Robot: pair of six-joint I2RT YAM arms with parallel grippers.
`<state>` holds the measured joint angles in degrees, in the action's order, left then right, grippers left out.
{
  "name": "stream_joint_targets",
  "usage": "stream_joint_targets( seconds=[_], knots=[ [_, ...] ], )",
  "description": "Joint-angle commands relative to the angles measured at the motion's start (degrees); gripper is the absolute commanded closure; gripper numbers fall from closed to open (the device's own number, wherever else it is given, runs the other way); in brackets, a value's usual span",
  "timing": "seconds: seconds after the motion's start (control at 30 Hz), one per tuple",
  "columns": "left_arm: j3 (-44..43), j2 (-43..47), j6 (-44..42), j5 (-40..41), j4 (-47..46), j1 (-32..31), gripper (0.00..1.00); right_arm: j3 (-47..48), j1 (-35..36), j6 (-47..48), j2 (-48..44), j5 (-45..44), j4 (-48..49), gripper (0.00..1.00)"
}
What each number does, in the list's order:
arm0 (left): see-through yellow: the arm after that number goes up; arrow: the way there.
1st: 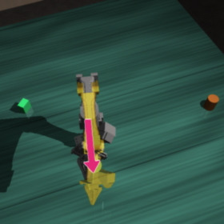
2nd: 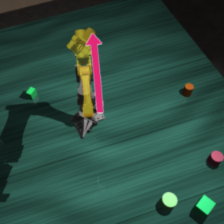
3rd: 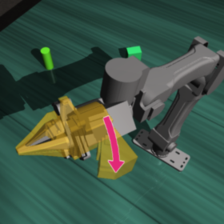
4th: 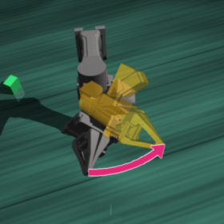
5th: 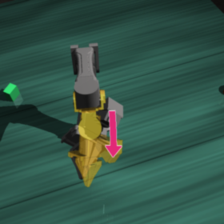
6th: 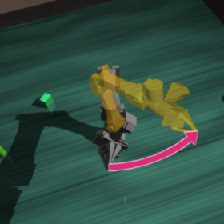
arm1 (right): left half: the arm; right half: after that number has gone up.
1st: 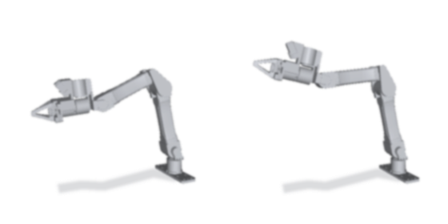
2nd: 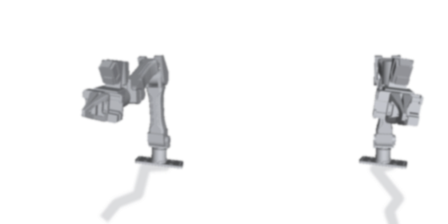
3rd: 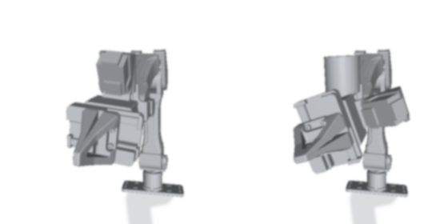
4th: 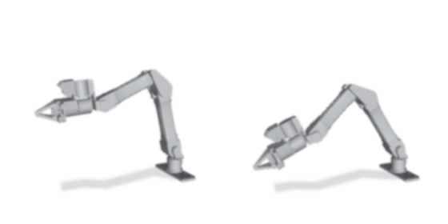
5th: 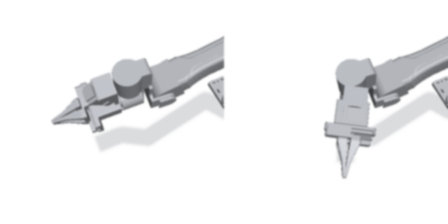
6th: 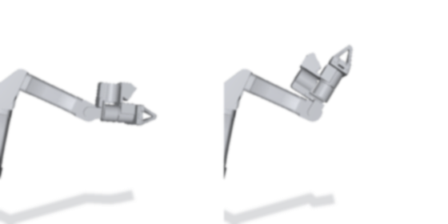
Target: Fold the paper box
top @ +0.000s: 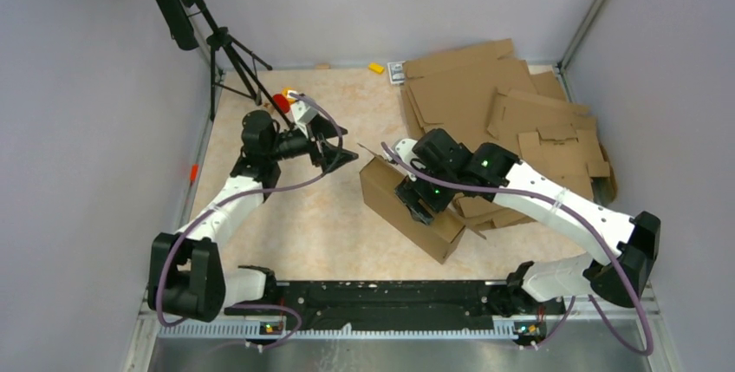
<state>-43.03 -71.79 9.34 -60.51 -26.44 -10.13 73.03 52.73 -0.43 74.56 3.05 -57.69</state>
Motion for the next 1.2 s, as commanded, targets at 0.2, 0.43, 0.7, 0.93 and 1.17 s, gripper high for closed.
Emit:
stream_joint_targets(
  seconds=[0.2,0.43,0.7,0.93,1.17],
  knots=[
    [-6.94,-0.12,-20.14,5.79,15.87,-6.95,0.15,-0.31,-0.24,2.22,-2.17,0.69,3.10,0.31],
    [-10.64,-2.16,-23.53,9.94,21.59,-10.03,0.20,0.04,-0.19,2.16,-2.14,0.86,2.94,0.32],
    [-15.81,-4.48,-28.40,17.03,32.99,-13.68,0.51,0.13,-0.23,1.82,-2.23,0.52,2.60,0.33],
    [-18.30,-3.88,-27.41,22.14,36.68,-16.41,0.87,0.35,-0.25,1.39,-2.27,0.04,2.58,0.35],
    [-21.29,-3.87,-20.91,26.56,40.28,-19.53,0.88,0.55,-0.20,0.86,-1.53,-1.22,2.10,0.38]
  ],
)
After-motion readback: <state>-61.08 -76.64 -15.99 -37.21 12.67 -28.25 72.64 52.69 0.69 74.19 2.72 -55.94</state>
